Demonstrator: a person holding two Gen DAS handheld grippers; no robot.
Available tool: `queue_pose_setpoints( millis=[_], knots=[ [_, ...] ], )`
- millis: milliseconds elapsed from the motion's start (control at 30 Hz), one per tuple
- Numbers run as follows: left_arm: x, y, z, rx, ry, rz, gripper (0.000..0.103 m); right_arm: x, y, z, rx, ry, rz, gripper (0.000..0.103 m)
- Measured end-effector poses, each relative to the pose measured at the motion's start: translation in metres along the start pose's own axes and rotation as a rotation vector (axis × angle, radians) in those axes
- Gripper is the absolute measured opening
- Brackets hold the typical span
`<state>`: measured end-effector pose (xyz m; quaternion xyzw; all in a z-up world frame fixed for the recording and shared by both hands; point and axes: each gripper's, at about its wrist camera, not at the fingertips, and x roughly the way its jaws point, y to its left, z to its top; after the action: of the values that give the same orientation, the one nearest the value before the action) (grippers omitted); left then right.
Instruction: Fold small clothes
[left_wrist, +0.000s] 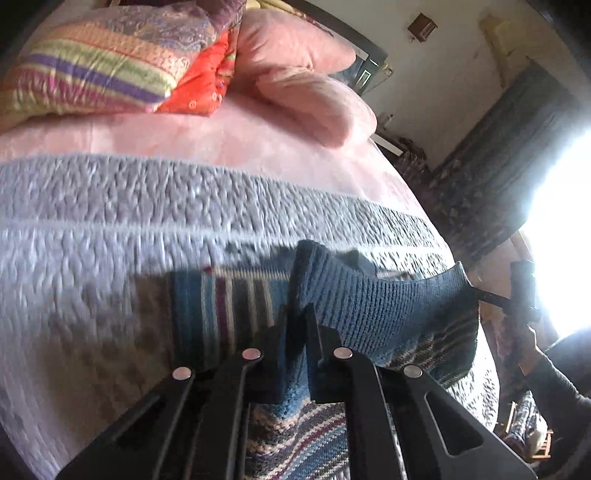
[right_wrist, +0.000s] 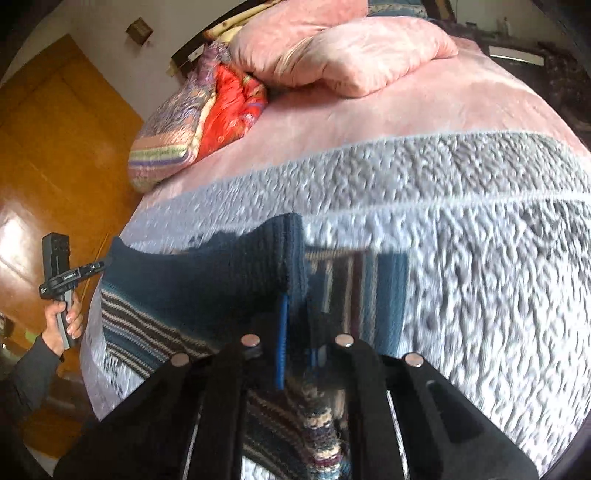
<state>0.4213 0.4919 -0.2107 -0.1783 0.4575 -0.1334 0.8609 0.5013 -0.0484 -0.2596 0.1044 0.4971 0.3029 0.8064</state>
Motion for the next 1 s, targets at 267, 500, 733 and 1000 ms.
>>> queue_pose_setpoints(
  millis=[267, 500, 733, 1000],
  knots=[
    [0.054, 0.024, 0.053, -0.049, 0.044, 0.075, 0.008, 0.048, -0.024, 0.054, 0.081, 0.03, -0.067, 0.007],
    [0.09, 0.049, 0.07, -0.102, 0.088, 0.13, 0.0, 0.094, -0.037, 0.069, 0.09, 0.081, -0.137, 0.007],
    [0.116, 0.091, 0.056, -0.234, 0.131, 0.124, 0.0, 0.133, -0.066, 0.062, 0.181, 0.146, -0.141, 0.007],
    [0.118, 0.059, 0.044, -0.181, 0.162, -0.05, 0.008, 0.126, -0.086, 0.052, 0.283, 0.125, -0.182, 0.047]
  ],
)
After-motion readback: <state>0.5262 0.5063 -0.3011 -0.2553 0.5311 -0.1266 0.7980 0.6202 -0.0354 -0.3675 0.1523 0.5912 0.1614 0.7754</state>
